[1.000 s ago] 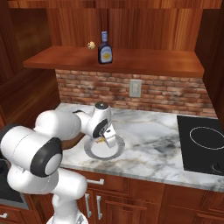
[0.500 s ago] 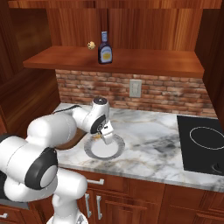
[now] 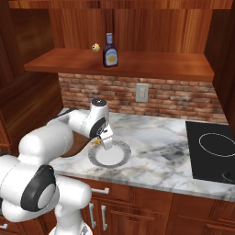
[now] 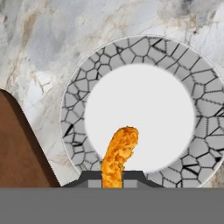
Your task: Pick the shrimp from the plate and place it on the cutting board. Then pick the condiment bottle from the cabinet and place it next to the cutting board.
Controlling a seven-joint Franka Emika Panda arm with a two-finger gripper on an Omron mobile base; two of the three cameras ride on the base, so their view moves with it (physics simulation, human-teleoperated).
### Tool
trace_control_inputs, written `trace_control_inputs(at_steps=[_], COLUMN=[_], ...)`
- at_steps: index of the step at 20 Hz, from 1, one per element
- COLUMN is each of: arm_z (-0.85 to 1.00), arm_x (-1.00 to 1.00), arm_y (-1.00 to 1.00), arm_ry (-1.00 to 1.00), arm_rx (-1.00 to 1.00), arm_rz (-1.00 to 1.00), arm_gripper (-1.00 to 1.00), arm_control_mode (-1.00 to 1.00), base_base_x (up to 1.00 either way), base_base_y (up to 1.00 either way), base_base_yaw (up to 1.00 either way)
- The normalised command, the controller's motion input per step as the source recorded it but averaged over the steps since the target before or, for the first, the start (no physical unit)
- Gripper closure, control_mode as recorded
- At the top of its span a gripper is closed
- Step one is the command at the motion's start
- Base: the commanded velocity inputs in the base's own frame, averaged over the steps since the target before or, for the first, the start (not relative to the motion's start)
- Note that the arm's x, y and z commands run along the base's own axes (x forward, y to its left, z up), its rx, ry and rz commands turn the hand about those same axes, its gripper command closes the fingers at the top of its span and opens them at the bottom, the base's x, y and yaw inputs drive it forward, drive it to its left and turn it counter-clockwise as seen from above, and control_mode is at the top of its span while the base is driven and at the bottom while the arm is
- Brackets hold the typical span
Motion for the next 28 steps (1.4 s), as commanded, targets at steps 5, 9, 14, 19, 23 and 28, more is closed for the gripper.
trace_control_inputs(at_steps=[5,9,14,19,23,28], arm_z=[0.14,0.15,0.13,0.07,0.0,0.0], arm_x=[-0.15,-0.12,-0.1,-0.06,-0.02,0.0], arm_y=[0.27,0.29,0.32,0.34,0.38,0.36], arm_ry=[0.0,0.0,0.0,0.0,0.0,0.0], arm_rx=[0.0,0.0,0.01,0.01,0.03,0.05], arm_rz=[0.0,0.0,0.0,0.0,0.0,0.0], arm_gripper=[1.0,1.0,1.0,1.0,1.0,1.0], arm_control_mode=[-1.0,-1.0,-1.0,-1.0,-1.0,-1.0], base_base_x=[0.0,0.0,0.0,0.0,0.0,0.0], base_base_y=[0.0,0.0,0.0,0.0,0.0,0.0], base_base_yaw=[0.0,0.0,0.0,0.0,0.0,0.0])
